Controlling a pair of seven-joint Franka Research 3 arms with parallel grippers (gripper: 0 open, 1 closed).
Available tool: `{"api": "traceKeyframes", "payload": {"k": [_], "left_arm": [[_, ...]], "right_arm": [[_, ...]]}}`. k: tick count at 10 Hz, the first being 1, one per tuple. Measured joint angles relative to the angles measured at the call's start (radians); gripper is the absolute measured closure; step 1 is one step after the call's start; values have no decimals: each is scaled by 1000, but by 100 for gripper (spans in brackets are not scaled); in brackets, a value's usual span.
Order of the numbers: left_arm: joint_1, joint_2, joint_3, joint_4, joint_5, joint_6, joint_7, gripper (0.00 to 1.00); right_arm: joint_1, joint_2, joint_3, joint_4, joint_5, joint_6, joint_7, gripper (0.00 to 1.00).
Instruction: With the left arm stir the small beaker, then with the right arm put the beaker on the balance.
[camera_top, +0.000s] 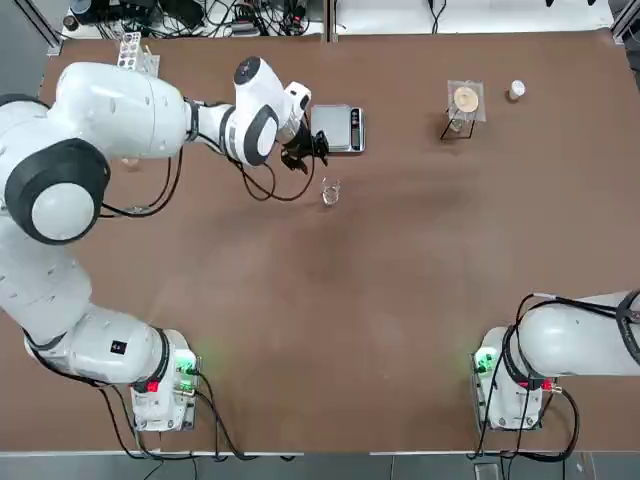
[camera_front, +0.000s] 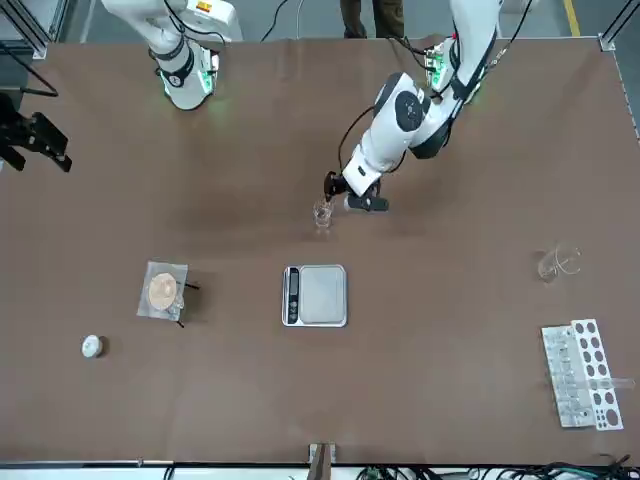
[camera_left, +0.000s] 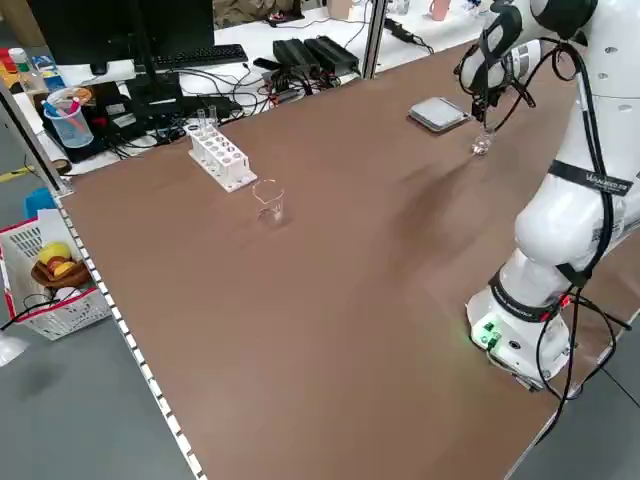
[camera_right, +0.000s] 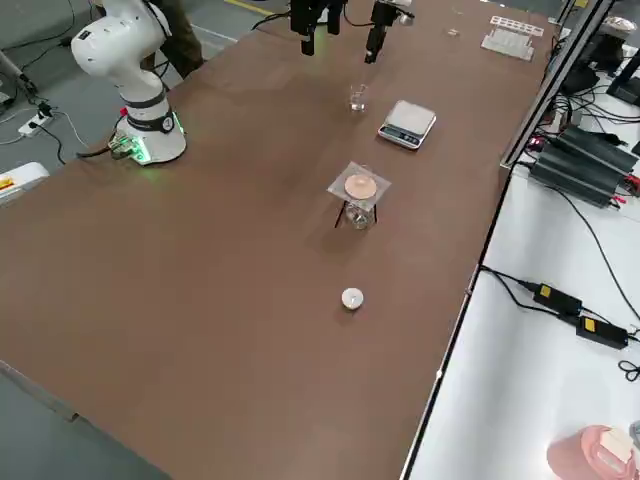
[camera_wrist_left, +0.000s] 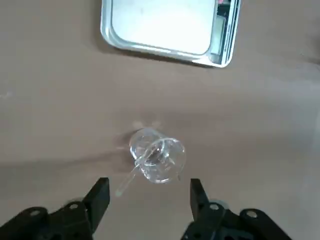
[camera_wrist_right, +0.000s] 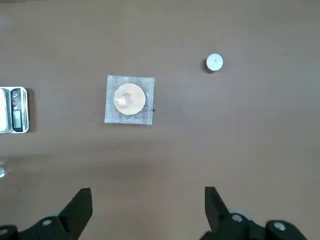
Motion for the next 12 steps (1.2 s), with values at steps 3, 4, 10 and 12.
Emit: {"api": "traceKeyframes", "payload": {"k": [3, 4, 10, 12], "left_arm": [[4, 0, 1, -15, 0, 0, 4, 28], [4, 0, 1, -18, 0, 0, 4, 31], [-2, 30, 0, -25, 0, 0, 8, 41], [-5, 32, 0, -25, 0, 0, 8, 47]], "right_arm": [[-1, 0, -1, 0, 1, 0, -2, 0], [-1, 0, -1, 0, 1, 0, -2, 0], [-2, 1, -2, 0, 1, 0, -3, 0], [-2, 1, -2, 0, 1, 0, -3, 0]]}}
